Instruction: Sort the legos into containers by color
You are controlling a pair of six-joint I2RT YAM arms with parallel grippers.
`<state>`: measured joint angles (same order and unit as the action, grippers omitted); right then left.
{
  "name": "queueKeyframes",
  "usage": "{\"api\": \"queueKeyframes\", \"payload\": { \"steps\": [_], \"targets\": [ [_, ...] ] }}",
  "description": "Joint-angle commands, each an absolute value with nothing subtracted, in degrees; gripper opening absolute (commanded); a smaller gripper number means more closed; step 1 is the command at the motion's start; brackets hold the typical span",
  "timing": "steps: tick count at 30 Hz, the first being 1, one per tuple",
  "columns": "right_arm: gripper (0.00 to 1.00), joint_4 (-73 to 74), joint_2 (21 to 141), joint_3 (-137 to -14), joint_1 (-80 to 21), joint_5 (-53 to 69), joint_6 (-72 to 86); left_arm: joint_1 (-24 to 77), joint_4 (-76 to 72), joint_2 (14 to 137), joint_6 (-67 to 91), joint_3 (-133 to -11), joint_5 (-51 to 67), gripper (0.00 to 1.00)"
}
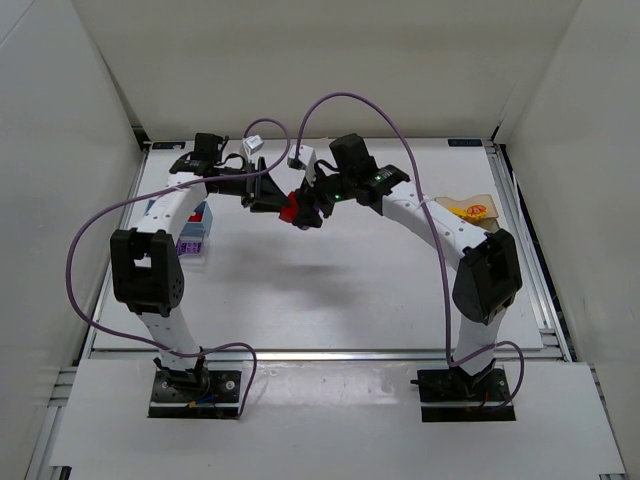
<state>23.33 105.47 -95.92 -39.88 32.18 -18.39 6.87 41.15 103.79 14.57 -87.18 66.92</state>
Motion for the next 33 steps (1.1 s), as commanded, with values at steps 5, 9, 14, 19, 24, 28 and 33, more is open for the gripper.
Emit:
{"api": "queueKeyframes", "payload": {
  "steps": [5,9,14,19,24,28,33],
  "targets": [
    [0.00,21.01,105.03,-99.05,-40.17,32.35,-18.02,7.47,40.34,103.18,12.40,-88.59,69.87,0.53],
    [0.00,21.36,105.21,-98.62,-40.17,31.38,-18.89,7.47,40.52,102.40,11.60,-89.12,69.70,0.42],
    [0.00,22.06,104.24,-96.07,-39.99,29.97,-21.00,5.81,40.43,100.55,11.34,-89.21,67.59,0.31],
    [0.00,23.02,102.57,-92.91,-38.76,29.71,-21.97,0.71,40.08,99.41,11.51,-89.91,65.57,0.28],
    [0.00,23.99,101.52,-91.23,-36.74,29.62,-22.76,-5.88,40.08,99.05,12.22,-91.67,64.95,0.27],
    [0.00,23.99,101.34,-90.79,-35.95,29.62,-22.06,-9.84,40.17,96.78,11.34,-91.76,59.52,0.24],
    [0.00,23.47,102.65,-92.19,-35.07,30.50,-19.87,-11.43,43.15,95.36,7.30,-90.70,57.57,0.23]
  ]
}}
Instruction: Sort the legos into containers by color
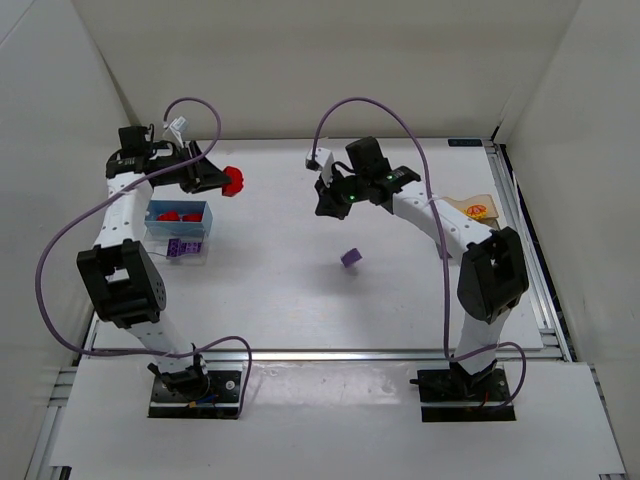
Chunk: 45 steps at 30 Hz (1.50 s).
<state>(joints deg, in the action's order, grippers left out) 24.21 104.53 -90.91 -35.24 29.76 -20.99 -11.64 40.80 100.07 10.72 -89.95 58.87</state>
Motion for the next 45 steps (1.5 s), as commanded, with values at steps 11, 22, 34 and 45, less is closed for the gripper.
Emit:
{"api": "queueKeyframes", "payload": {
  "steps": [11,22,34,45],
  "targets": [
    [0.52,34.16,102.93,-90.63,-31.04,33.30,-25.64,-10.73,44.38,95.45,6.95,-90.09,57.83,0.23],
    [0.67,55.60,94.41,-79.91,-25.23,32.16,-39.71,-8.09,46.93,93.69,1.68,-88.68,55.02,0.23],
    [0.77,60.21,72.53,-59.54,-28.39,34.97,-63.52,-7.91,47.64,94.74,0.79,-88.86,55.11,0.23],
    [0.77,49.06,69.51,-48.43,-32.52,33.49,-82.88,-7.47,47.72,95.45,1.14,-90.18,54.67,0.23]
  ]
}}
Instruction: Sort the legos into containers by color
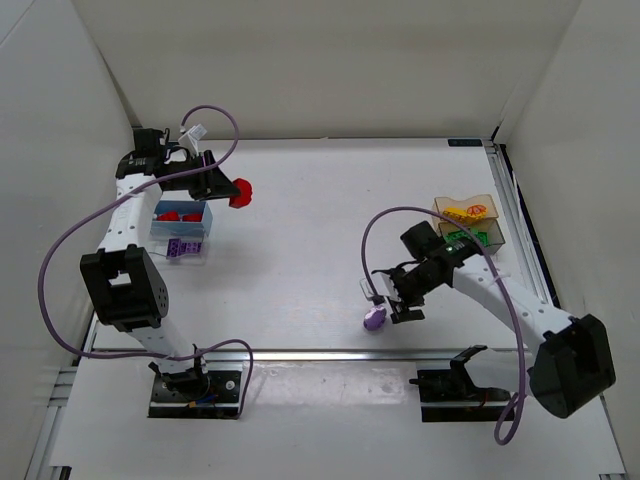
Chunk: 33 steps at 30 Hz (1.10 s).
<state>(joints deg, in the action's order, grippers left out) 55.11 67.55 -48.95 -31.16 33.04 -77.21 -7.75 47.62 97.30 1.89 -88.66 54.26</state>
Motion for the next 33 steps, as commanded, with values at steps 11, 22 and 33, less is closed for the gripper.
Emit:
{"api": "queueKeyframes", "payload": {
  "steps": [11,22,33],
  "targets": [
    [0.77,48.87,77.78,-49.57,-34.54,35.24,-91.22,-7.47,48.60,93.17,0.26,-88.07,53.53,0.23],
    [0.77,48.78,80.60,-48.96,-35.95,35.33,-93.34,-7.47,48.78,94.39,0.26,-88.85,53.35,0.23],
    [0.72,46.93,83.76,-48.78,-38.05,34.45,-92.46,-7.56,48.69,96.06,0.26,-89.91,53.53,0.23]
  ]
}}
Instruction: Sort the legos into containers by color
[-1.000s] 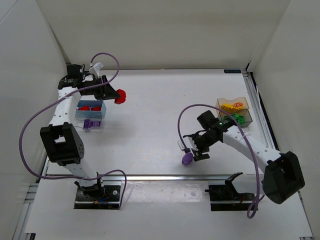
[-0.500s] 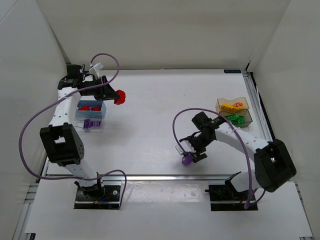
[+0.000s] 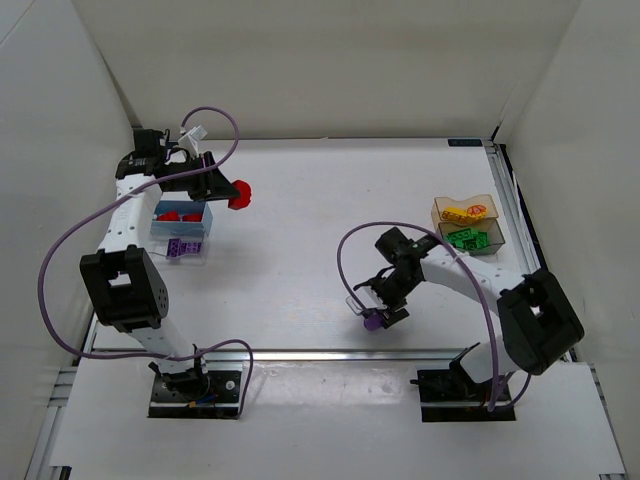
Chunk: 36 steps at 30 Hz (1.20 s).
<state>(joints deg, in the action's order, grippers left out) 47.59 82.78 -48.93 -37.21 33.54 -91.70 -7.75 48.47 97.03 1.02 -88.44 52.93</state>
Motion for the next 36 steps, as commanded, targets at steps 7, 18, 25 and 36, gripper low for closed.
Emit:
{"api": "queueKeyframes", "payload": {
  "steps": [7,18,25,36],
  "targets": [
    [0.62,45.79,85.96,-48.96,-38.85,33.93,-91.93,-7.56,49.22,96.68,0.26,-90.52,53.52,0.23],
    [0.39,44.56,87.71,-48.08,-38.94,32.61,-91.93,-7.64,50.36,97.47,-1.58,-91.49,53.17,0.23],
    [0.13,43.34,89.12,-51.76,-38.76,33.66,-86.76,-7.73,50.36,96.77,-1.67,-92.11,53.09,0.23],
    [0.01,37.19,97.20,-75.90,-36.91,43.50,-61.11,-7.65,49.32,88.95,2.45,-95.09,50.55,0.22]
  ]
}}
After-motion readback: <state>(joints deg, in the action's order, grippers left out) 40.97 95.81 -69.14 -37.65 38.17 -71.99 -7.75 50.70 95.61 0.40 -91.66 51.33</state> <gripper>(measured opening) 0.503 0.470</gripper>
